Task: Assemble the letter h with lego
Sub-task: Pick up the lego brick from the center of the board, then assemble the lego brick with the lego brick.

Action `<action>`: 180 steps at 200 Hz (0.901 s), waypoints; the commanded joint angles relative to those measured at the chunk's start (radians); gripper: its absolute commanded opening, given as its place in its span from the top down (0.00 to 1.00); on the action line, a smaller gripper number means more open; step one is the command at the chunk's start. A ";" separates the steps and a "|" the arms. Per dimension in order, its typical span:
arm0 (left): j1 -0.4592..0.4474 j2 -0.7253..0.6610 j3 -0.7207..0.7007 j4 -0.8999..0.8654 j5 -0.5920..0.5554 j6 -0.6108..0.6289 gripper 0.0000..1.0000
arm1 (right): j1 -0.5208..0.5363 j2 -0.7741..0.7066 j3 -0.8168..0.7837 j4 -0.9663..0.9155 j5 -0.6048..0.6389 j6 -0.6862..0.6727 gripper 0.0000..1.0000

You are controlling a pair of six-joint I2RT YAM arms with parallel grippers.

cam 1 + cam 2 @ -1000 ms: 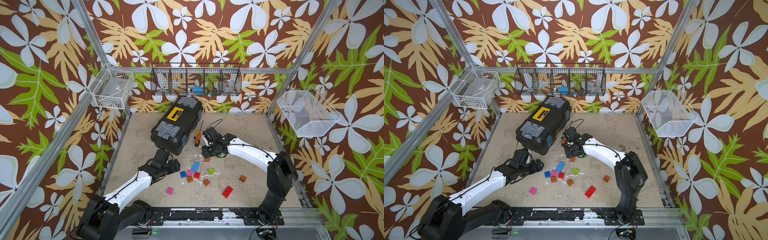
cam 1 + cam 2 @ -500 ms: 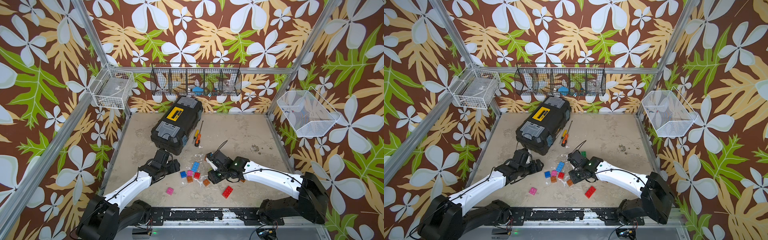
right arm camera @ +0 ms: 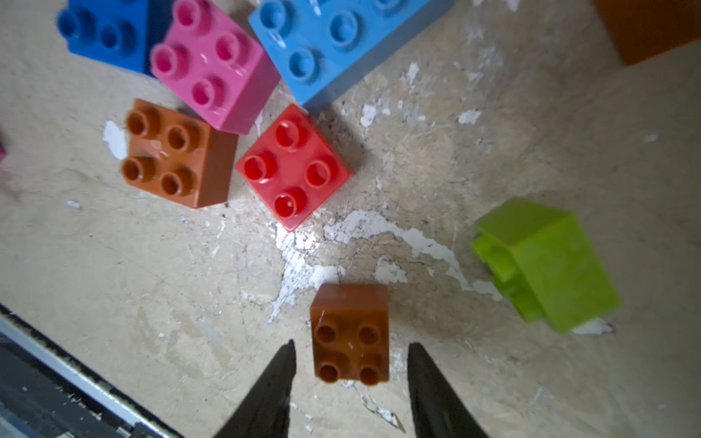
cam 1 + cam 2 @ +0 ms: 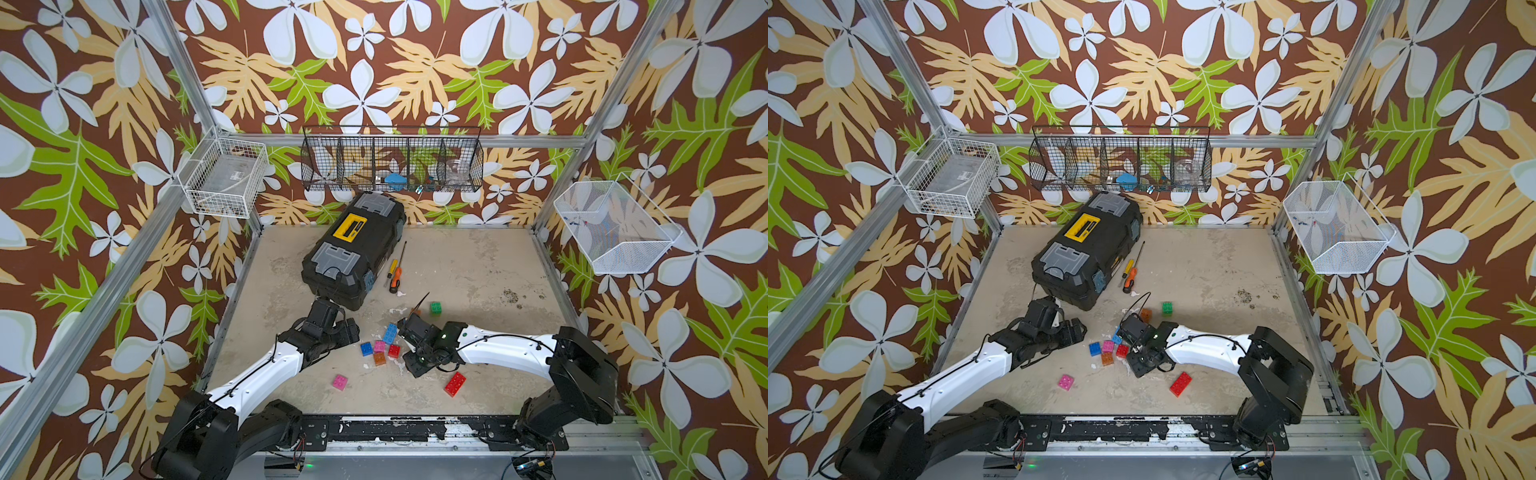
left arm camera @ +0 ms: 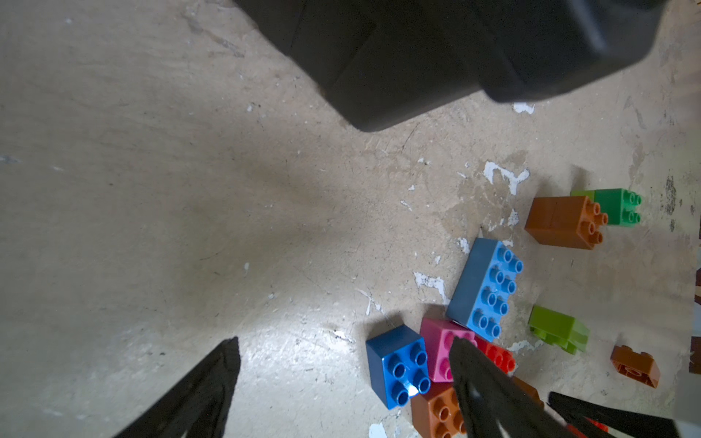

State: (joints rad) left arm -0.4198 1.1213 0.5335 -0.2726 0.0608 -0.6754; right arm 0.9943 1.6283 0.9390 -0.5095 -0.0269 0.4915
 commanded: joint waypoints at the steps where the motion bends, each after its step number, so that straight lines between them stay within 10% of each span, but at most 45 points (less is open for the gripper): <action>1: 0.003 0.000 0.002 -0.003 -0.007 0.019 0.10 | 0.000 0.024 0.014 -0.003 0.053 0.020 0.59; 132: 0.003 -0.004 0.010 -0.025 -0.046 0.005 0.08 | 0.020 0.071 0.234 -0.050 -0.003 0.240 0.67; 180: 0.003 -0.009 0.008 -0.020 -0.034 0.003 0.08 | 0.020 0.177 0.312 -0.115 0.032 0.075 0.68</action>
State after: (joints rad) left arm -0.4198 1.1172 0.5392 -0.2821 0.0269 -0.6765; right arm 1.0142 1.7798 1.2205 -0.5701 -0.0368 0.6708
